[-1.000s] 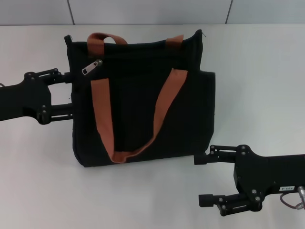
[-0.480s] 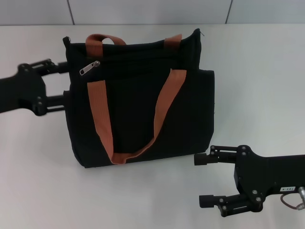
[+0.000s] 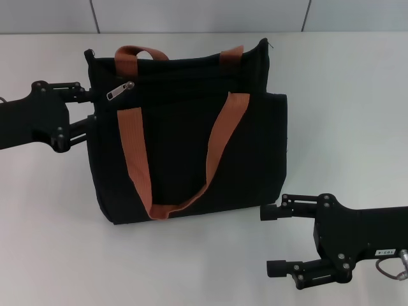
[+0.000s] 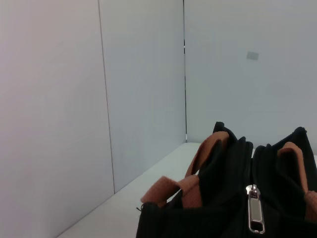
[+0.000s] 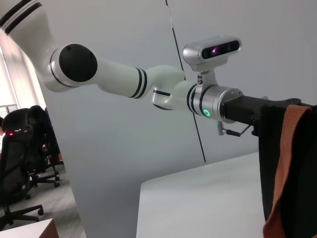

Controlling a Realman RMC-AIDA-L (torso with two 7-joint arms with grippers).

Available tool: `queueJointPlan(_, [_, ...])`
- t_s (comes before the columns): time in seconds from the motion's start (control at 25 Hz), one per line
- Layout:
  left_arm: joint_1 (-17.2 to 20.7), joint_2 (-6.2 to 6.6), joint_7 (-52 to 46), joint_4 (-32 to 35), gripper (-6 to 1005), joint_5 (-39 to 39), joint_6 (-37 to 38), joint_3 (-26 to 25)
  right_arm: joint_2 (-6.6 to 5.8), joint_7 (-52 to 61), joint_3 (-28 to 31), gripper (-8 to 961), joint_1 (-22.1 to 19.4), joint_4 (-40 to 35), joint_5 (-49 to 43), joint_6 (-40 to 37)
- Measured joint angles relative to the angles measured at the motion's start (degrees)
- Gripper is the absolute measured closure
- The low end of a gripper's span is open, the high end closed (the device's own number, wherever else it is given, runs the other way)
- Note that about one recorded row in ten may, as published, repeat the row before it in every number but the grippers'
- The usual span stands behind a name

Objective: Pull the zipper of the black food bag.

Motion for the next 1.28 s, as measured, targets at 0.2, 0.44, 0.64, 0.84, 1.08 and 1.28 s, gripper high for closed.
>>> queueJointPlan(0.2, [0.1,0.31,0.0,0.0,591,-0.1,0.4,-0.1,0.01,0.0,0.1,150,0.0,0.2,0.0,0.0])
queueJointPlan(0.44, [0.3,0.53,0.0,0.0,843,-0.8,3.8,-1.8,0.03,0.1,0.9,152,0.0,0.3,0.1,-0.3])
queueJointPlan(0.64, [0.3,0.37,0.3,0.0,945,-0.9,6.7,-3.7,0.13,0.2,1.7,153,0.6,0.4,3.5,-4.1])
queueJointPlan(0.84, [0.5,-0.46,2.4,0.0,966,-1.9,7.4,-3.7,0.19,7.5,1.7,155,3.5,2.1,12.0,-5.9])
queueJointPlan(1.08, [0.5,-0.93,2.8,0.0,966,-2.7,7.4,-3.7,0.07,25.8,3.0,157,11.2,1.7,13.8,-4.7])
queueJointPlan(1.28, [0.6,-1.1,2.8,-0.2,966,-4.5,7.4,-3.7,-0.13,41.5,2.5,159,17.1,-1.6,14.2,0.9])
